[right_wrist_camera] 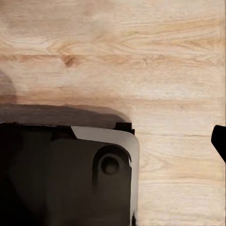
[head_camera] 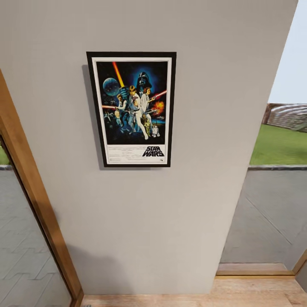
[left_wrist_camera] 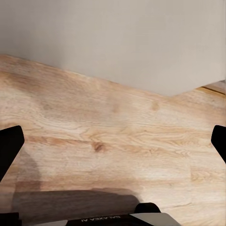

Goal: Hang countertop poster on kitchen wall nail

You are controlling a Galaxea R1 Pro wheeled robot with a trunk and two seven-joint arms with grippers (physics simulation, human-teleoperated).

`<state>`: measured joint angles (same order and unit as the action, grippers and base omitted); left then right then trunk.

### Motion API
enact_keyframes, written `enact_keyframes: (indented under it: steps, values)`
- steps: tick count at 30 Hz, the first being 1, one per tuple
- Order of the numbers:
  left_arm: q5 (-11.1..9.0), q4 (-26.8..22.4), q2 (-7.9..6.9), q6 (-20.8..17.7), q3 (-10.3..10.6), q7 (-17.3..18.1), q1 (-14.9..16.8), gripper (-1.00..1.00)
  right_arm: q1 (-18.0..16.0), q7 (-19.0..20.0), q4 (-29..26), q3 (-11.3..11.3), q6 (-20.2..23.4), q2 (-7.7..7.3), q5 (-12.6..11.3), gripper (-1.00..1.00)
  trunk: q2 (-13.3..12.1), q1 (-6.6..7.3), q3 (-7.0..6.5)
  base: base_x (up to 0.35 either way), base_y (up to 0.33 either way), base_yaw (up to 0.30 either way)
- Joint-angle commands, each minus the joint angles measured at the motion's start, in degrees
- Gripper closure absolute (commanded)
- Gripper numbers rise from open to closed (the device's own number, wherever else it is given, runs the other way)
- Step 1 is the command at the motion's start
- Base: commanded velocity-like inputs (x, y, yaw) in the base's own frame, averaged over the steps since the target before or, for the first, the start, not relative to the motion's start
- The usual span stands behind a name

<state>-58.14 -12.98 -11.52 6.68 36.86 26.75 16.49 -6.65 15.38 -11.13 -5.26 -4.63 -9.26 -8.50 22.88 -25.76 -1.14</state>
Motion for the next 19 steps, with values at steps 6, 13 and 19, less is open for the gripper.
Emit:
enact_keyframes:
  steps: [6, 13, 19]
  values:
    - [-0.4, 0.1, 0.0, 0.3, 0.5, 0.1, 0.0, -1.0, 0.0, -0.9, 6.6, -0.6, -0.2, -0.05, -0.6, -1.0, 0.0, -0.02, 0.01, 0.0, 0.0, 0.0]
    - [-0.4, 0.1, 0.0, 0.3, 0.5, 0.0, 0.0, -1.0, 0.0, -1.0, 8.2, -0.6, -0.3, -0.05, -0.7, -1.0, 0.0, -0.02, 0.01, 0.0, 0.0, 0.0]
    - [-0.4, 0.2, 0.0, 0.3, 0.5, 0.0, 0.0, -1.0, 0.0, -1.1, 8.4, -0.6, -0.3, -0.05, -0.7, -1.0, 0.0, -0.02, 0.01, 0.0, 0.0, 0.0]
